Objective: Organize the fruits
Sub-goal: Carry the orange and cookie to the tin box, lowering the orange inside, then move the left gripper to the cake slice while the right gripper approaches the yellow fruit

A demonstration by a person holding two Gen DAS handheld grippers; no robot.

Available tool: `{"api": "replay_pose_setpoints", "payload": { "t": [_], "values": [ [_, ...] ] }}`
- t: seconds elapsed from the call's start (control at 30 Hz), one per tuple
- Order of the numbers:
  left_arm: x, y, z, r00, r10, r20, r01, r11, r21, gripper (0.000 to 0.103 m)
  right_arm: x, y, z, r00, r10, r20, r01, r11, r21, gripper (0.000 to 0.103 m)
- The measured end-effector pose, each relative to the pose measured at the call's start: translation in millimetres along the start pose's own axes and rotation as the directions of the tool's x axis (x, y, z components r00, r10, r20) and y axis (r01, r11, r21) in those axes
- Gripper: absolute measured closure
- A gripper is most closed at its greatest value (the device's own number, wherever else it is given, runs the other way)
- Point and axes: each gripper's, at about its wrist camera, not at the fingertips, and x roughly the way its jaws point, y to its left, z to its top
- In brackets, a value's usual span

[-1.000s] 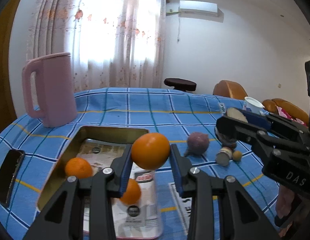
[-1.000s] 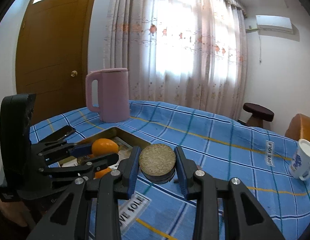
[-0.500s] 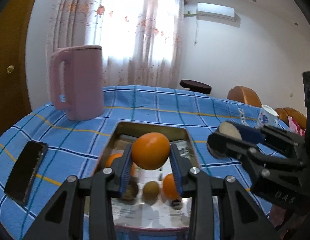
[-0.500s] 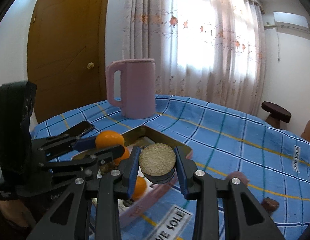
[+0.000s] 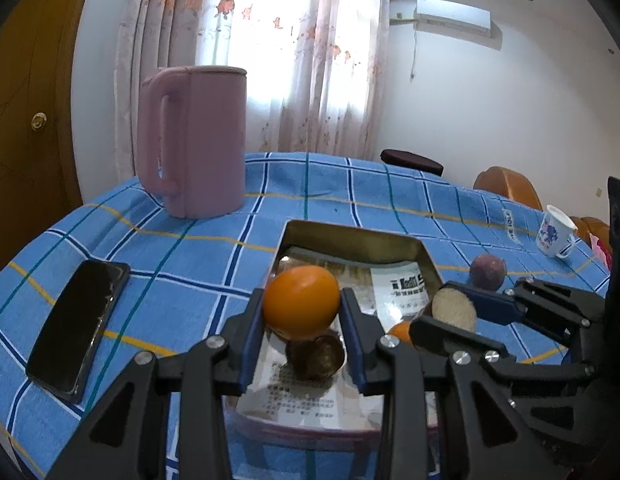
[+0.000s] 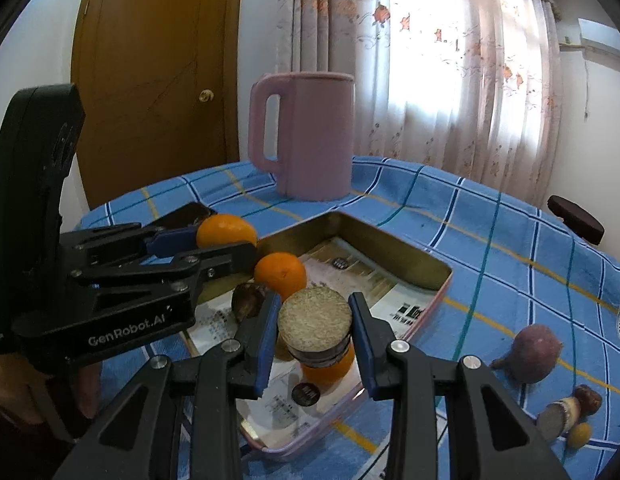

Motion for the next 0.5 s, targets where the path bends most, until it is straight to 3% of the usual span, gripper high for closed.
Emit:
{"api": "replay_pose_setpoints", "payload": {
  "t": [0.23,0.33,0.5],
  "values": [
    [5,1,-5,0.999,0.028,-0.029,-0.028,1.000,0.009,0.064,7,3,-2,0.998,0.017,-0.056,-0.017,1.000,0.000,0.066],
    [1,-5,-4,0.999,0.035,-0.016,-0.034,0.999,0.019,0.052,8,0,-3,0.997,0.021,-0.070,-0.020,1.000,0.012,0.064],
    [-10,-14,5,0.999,0.036,0.031,-0.036,0.999,0.014,0.029,-14,-12,-5,1.000,-0.001,-0.002,0.001,0.999,0.037,0.064]
  ]
}}
